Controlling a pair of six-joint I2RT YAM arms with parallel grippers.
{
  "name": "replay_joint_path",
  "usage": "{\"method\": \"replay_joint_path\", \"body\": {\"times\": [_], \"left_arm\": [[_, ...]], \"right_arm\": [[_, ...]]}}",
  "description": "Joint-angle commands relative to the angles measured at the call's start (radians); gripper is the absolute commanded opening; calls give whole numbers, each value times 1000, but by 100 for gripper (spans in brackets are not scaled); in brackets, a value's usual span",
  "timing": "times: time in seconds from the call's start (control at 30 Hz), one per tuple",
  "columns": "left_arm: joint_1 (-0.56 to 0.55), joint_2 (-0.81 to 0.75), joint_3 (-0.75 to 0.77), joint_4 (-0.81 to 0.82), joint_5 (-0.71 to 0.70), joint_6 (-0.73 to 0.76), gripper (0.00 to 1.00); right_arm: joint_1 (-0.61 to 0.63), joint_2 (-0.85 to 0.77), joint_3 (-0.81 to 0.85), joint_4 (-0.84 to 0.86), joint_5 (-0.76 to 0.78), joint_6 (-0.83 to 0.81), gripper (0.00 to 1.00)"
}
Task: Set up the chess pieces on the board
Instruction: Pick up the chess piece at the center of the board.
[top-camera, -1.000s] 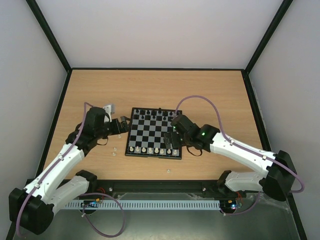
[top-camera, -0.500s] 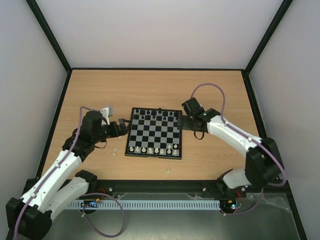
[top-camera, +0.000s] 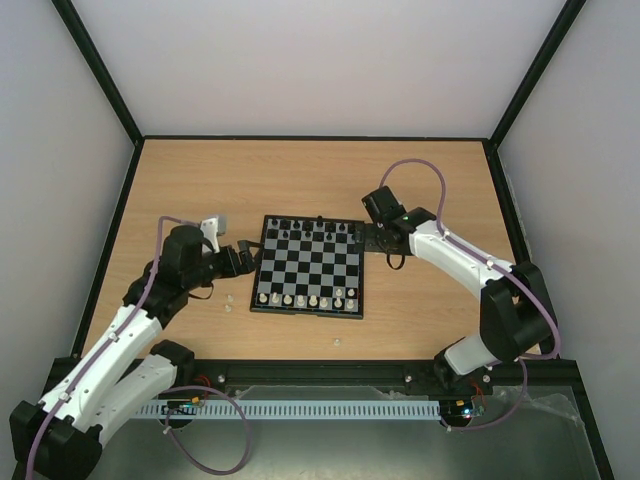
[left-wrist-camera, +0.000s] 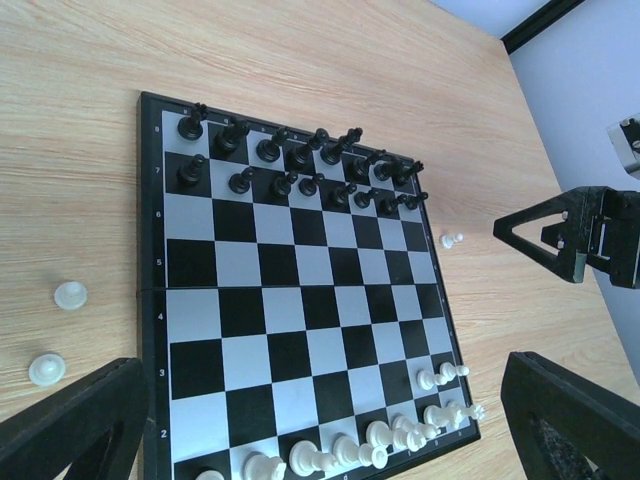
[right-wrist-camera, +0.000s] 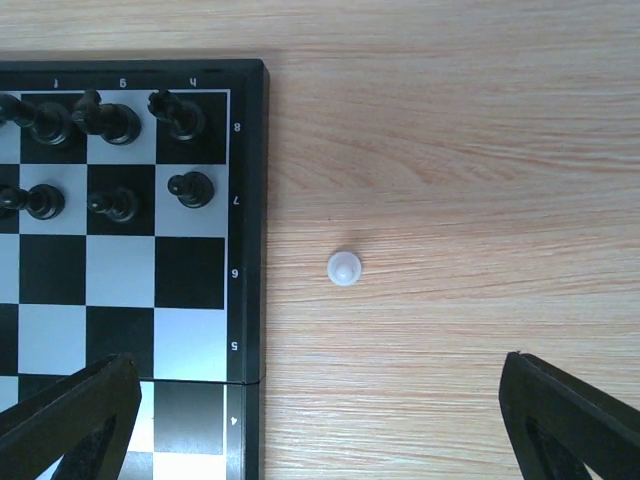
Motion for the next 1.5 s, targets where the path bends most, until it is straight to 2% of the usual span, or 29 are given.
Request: {"method": "replay_joint_path", "body": {"times": [0.0, 0.57, 0.87, 1.0, 1.13, 1.47], "left_arm": [[-3, -23, -6, 9, -10, -14, 99], [-5, -16, -23, 29, -18, -22, 99], [-5, -5, -31, 50, 4, -12, 99], [-5, -18, -42, 50, 8, -8, 99], [-5, -30, -47, 54, 20, -8, 99], [-5, -26, -48, 64, 31, -1, 99]], "right_arm": [[-7, -21, 27, -10, -3, -31, 98], [-37, -13, -24, 27, -35, -36, 99], [-93, 16, -37, 47, -94, -43, 100], [-109, 37, -37, 54, -105, -45, 94], [-111, 73, -31, 58, -109, -43, 82], [-111, 161, -22, 77, -103, -40, 59]]}}
